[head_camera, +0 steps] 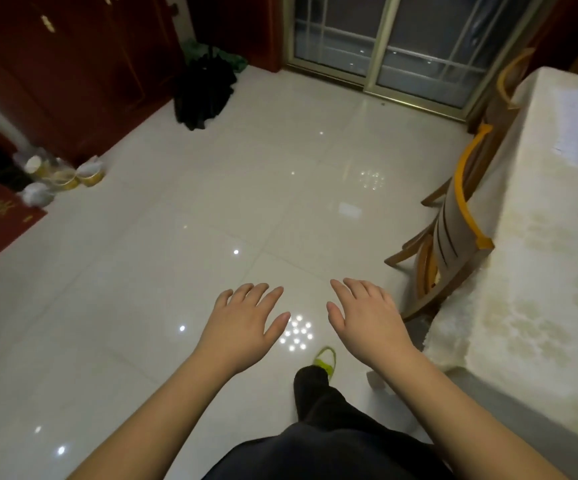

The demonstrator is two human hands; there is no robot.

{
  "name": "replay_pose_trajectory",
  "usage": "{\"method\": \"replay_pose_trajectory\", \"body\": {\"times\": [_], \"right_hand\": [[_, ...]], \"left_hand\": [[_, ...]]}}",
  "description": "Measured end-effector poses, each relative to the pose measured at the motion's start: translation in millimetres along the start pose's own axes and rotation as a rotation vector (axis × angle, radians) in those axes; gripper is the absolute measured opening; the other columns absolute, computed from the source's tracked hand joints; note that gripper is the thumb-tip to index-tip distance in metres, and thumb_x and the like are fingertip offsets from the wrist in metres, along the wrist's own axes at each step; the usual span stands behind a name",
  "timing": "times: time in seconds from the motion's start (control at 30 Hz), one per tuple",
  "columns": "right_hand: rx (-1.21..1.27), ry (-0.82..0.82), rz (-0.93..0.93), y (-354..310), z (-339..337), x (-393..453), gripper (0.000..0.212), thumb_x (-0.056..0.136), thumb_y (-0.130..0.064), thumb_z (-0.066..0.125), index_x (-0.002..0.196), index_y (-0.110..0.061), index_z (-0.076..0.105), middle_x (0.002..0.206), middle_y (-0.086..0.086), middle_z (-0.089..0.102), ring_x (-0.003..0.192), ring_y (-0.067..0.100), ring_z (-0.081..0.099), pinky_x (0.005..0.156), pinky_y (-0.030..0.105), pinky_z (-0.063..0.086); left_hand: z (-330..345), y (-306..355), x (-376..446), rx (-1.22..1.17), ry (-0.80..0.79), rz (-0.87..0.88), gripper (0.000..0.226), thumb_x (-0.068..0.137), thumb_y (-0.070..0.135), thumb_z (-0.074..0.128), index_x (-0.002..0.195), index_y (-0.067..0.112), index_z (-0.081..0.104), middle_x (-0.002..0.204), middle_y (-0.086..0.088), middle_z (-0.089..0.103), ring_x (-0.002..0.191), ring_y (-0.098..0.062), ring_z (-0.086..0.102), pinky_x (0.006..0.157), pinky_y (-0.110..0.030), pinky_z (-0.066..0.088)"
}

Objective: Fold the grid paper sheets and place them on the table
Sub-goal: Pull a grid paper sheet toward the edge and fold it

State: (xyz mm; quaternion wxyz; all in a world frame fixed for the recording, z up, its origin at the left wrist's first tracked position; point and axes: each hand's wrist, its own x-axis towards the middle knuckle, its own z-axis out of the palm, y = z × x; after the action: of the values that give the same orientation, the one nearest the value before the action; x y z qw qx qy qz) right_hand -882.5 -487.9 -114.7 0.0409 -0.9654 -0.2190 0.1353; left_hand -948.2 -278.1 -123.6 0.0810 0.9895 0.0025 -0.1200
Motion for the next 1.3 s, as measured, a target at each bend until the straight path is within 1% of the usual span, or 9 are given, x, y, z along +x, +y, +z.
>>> {"method": "replay_pose_trajectory", "body": {"times": [0.23,0.37,0.47,0.6,0.7,0.87,1.07,1.23,1.3], "right_hand": [[0.086,-0.005,0.107,84.5,-33.7,94.6,0.053,0.104,-0.044,0.019,0.153,-0.025,0.024,0.156,-0.001,0.033,0.143,0.02,0.027,0.118,0.037,0.017],[0.038,0.016,0.18,124.3,-56.6,149.7,0.068,0.094,-0.048,0.01,0.144,-0.019,0.045,0.142,0.005,0.053,0.13,0.026,0.048,0.109,0.043,0.034],[0.064,0.046,0.263,142.7,-68.2,183.4,0.063,0.093,-0.045,0.018,0.136,-0.016,0.055,0.13,0.008,0.062,0.119,0.028,0.057,0.102,0.046,0.042],[0.099,0.006,0.299,164.2,-82.0,230.7,0.055,0.102,-0.043,0.02,0.151,-0.02,0.032,0.152,0.004,0.04,0.139,0.025,0.035,0.115,0.042,0.023],[0.106,-0.015,0.318,179.4,-89.2,271.8,0.054,0.104,-0.044,0.021,0.154,-0.022,0.022,0.157,0.002,0.03,0.143,0.023,0.026,0.116,0.04,0.016],[0.116,0.009,0.402,205.6,-103.8,356.5,0.056,0.103,-0.044,0.015,0.154,-0.023,0.022,0.157,0.001,0.03,0.143,0.022,0.025,0.117,0.039,0.016],[0.152,0.037,0.529,231.0,-141.3,438.6,0.055,0.103,-0.044,0.021,0.154,-0.024,0.021,0.158,0.0,0.029,0.144,0.02,0.024,0.117,0.038,0.016],[0.166,0.052,0.62,264.3,-161.7,484.6,0.054,0.103,-0.044,0.022,0.153,-0.024,0.024,0.156,-0.001,0.032,0.143,0.021,0.026,0.116,0.039,0.018],[0.173,0.039,0.65,286.3,-165.1,502.2,0.056,0.101,-0.045,0.016,0.153,-0.024,0.025,0.156,0.0,0.032,0.143,0.021,0.027,0.116,0.04,0.019]], "left_hand": [[-27.4,31.1,150.2,0.038,-0.044,0.098,0.081,0.083,0.065,-0.002,0.149,0.031,0.032,0.152,0.005,0.038,0.14,-0.017,0.033,0.115,-0.04,0.023],[-52.6,53.4,227.8,0.084,-0.042,0.158,0.082,0.083,0.065,-0.001,0.149,0.031,0.033,0.151,0.006,0.039,0.14,-0.016,0.033,0.115,-0.039,0.023],[-68.4,66.3,276.8,0.092,-0.033,0.201,0.081,0.083,0.065,0.002,0.147,0.029,0.036,0.15,0.004,0.042,0.139,-0.017,0.035,0.113,-0.04,0.025],[-82.8,71.0,345.0,0.123,-0.054,0.257,0.084,0.081,0.066,-0.002,0.149,0.029,0.033,0.152,0.005,0.038,0.141,-0.016,0.032,0.114,-0.039,0.022],[-90.8,67.7,397.4,0.139,-0.052,0.3,0.088,0.079,0.066,-0.004,0.149,0.027,0.032,0.153,0.007,0.037,0.141,-0.014,0.031,0.115,-0.039,0.02],[-109.3,55.1,499.0,0.158,-0.054,0.372,0.091,0.077,0.065,-0.009,0.15,0.027,0.03,0.154,0.009,0.035,0.142,-0.012,0.028,0.115,-0.038,0.018],[-145.2,45.6,605.8,0.197,-0.085,0.498,0.091,0.077,0.065,-0.009,0.151,0.026,0.028,0.155,0.007,0.033,0.143,-0.014,0.027,0.116,-0.038,0.019],[-160.6,62.3,686.7,0.219,-0.102,0.586,0.092,0.076,0.065,-0.01,0.15,0.027,0.029,0.154,0.007,0.033,0.143,-0.014,0.027,0.116,-0.038,0.019],[-164.1,76.7,719.3,0.222,-0.104,0.618,0.09,0.077,0.065,-0.008,0.149,0.027,0.03,0.154,0.007,0.034,0.142,-0.014,0.028,0.116,-0.039,0.02]]}}
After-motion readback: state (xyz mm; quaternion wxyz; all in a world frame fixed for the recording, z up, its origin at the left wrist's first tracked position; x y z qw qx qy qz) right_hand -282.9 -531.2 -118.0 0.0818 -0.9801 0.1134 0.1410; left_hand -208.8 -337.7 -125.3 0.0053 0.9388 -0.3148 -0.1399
